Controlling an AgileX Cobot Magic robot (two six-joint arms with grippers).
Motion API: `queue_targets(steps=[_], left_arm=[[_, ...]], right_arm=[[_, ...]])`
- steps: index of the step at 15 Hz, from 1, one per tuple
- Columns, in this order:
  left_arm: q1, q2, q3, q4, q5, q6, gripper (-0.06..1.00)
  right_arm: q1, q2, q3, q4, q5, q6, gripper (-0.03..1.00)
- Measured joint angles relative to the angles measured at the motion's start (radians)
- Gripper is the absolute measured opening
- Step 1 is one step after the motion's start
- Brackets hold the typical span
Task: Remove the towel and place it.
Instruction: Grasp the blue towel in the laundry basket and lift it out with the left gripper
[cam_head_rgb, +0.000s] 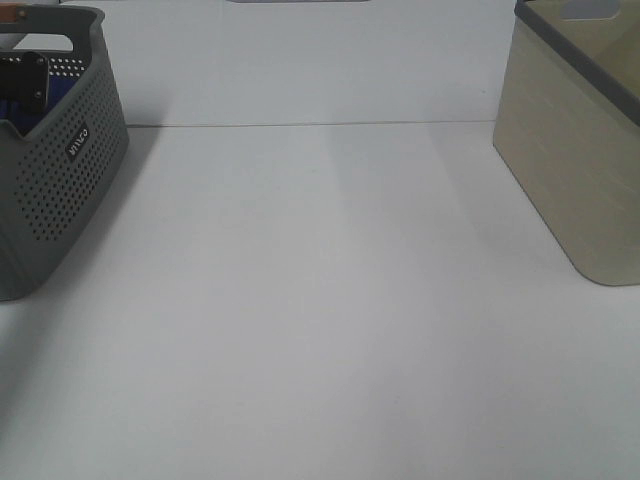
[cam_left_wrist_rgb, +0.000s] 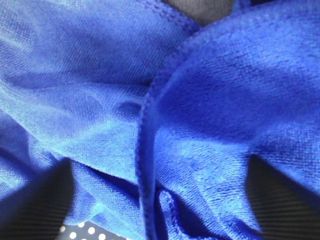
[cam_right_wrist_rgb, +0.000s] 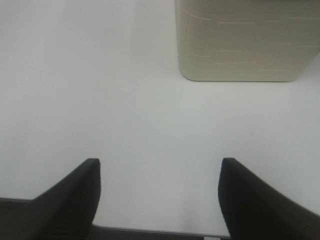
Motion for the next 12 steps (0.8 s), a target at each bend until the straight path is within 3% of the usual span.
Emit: queue_targets(steps=[3,4,12], left_arm=[[0.012,0.0,0.0,0.005,-0.001,-0.022,0.1],[0.014,0.0,0.0,0.013,-0.001,-0.045,0.02],[0.016,-0.044,0.0,0.022,-0.02,-0.073,0.0]], right_arm=[[0.0,0.0,0.0,0.0,0.0,0.0,0.67],[0.0,0.0,0.0,0.0,0.0,0.0,0.67],[0.0,0.0,0.0,0.0,0.0,0.0,0.66]])
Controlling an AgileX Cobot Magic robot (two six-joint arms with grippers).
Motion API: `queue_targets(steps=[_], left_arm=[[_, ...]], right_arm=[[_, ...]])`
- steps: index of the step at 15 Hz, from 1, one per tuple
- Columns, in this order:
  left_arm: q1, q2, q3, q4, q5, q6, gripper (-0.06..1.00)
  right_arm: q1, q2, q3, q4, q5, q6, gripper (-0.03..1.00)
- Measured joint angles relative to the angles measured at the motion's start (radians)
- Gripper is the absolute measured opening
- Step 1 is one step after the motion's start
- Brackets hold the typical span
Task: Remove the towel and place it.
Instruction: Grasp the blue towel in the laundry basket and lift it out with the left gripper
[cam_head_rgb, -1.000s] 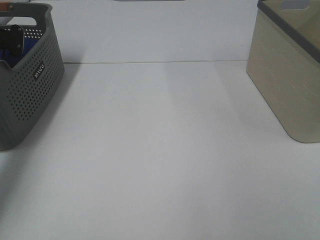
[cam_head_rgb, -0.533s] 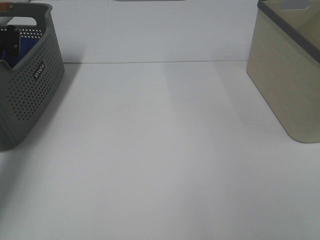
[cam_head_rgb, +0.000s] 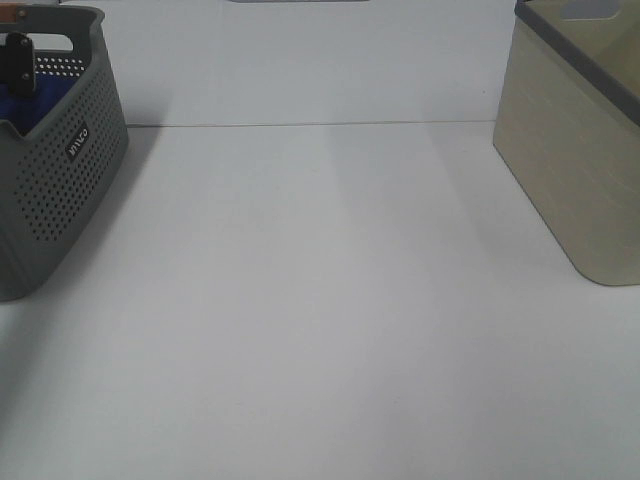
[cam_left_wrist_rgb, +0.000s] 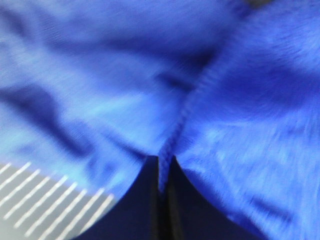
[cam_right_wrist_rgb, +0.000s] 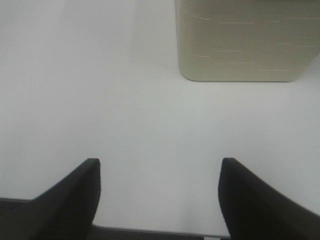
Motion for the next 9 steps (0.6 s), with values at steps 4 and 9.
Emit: queue_targets(steps=[4,9], left_arm=[[0.0,-0.193,0.0,0.004,0.074,-0.004,0.0],[-0.006,-0.416,0.0,0.003,0.091,-0.082,0.0]], right_arm=[[0.0,0.0,0.0,0.0,0.0,0.0,0.66],[0.0,0.0,0.0,0.0,0.0,0.0,0.66]])
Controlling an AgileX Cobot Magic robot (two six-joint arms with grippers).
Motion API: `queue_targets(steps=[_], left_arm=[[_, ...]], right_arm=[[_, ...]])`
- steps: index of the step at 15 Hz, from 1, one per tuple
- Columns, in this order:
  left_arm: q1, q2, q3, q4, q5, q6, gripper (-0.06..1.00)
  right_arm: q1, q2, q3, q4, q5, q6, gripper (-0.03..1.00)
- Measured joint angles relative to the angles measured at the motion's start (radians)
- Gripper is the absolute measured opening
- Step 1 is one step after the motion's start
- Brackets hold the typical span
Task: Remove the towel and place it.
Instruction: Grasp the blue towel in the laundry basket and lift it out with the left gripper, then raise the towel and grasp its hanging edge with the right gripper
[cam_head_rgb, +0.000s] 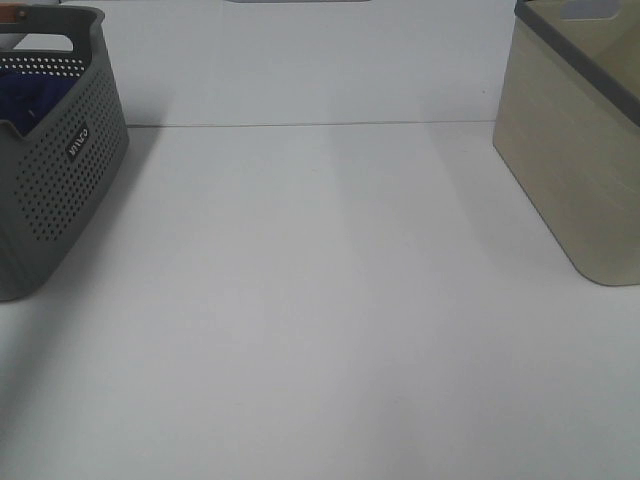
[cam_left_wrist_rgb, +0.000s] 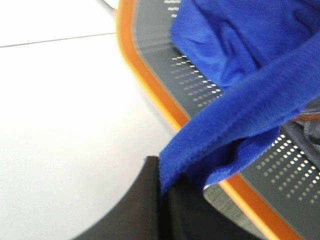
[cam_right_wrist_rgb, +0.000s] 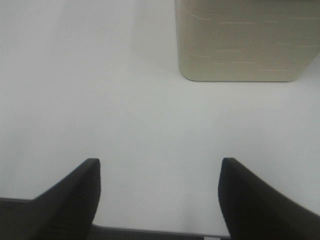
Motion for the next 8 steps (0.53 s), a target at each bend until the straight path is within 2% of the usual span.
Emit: queue_targets(steps=[4,6,7,8], left_arm=[[-0.037,-0.17,0.0,-0.003,0.007,-0.008,0.0],[-0.085,-0.236,0.0,0.012,0.007,-0.008,0.0],[-0.117,-0.265,0.0,0.037,0.005,-0.008,0.0],[-0.177,-0.304,0.0,0.104,-0.03,-0.019,0.0]], right_arm=[[0.0,0.0,0.0,0.0,0.0,0.0,0.66],[0.0,0.0,0.0,0.0,0.0,0.0,0.66],[0.0,0.0,0.0,0.0,0.0,0.0,0.66],[0.0,0.0,0.0,0.001,-0.001,0.0,0.66]])
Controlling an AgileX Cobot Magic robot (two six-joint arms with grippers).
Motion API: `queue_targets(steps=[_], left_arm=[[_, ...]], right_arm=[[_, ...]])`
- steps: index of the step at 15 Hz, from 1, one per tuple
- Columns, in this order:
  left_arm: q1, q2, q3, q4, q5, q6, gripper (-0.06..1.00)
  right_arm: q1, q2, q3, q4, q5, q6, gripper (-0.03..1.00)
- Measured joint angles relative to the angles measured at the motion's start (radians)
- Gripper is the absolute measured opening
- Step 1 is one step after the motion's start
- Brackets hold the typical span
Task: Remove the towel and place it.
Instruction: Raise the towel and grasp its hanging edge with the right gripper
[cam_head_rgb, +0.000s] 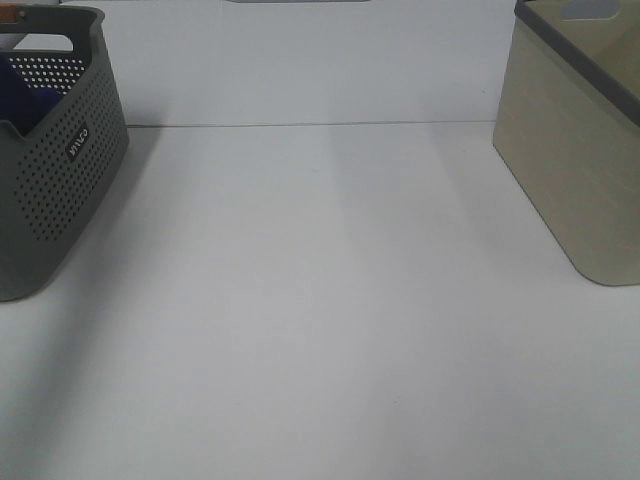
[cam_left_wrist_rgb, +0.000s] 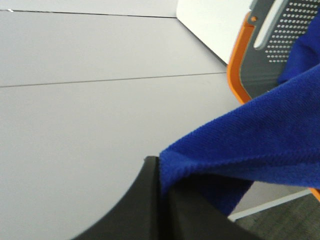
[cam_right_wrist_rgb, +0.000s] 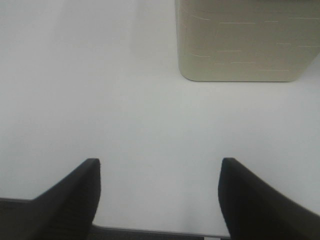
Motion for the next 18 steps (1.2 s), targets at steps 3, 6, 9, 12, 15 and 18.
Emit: queue_targets(steps=[3,6,9,12,15,18], left_arm=[[-0.114,-0.035,0.0,0.131,-0.059,-0.046,0.0],[-0.238,-0.05,0.0,0.228,-0.084,-0.056,0.0],[-0.399,-0.052,0.0,0.283,-0.084,-0.056,0.0],[-0.52,-0.052,0.0,0.285,-0.084,-0.056,0.0],[-0.635,-0.046,0.0,0.246,-0.084,-0.056,0.0],[-0.682,-0.045,0.0,0.17,-0.084,-0.056,0.0]], right_arm=[[0.0,0.019,-0.016,0.094,-0.06,-0.053,0.66],[0.0,0.108,-0.02,0.263,-0.182,-0.218,0.66],[0.0,0.287,-0.02,0.536,-0.254,-0.54,0.66],[0.0,0.474,-0.02,0.822,-0.258,-0.907,0.66],[0.0,0.812,-0.023,1.268,-0.234,-1.456,0.66],[0.0,1.071,-0.078,1.479,-0.132,-1.755,0.66]])
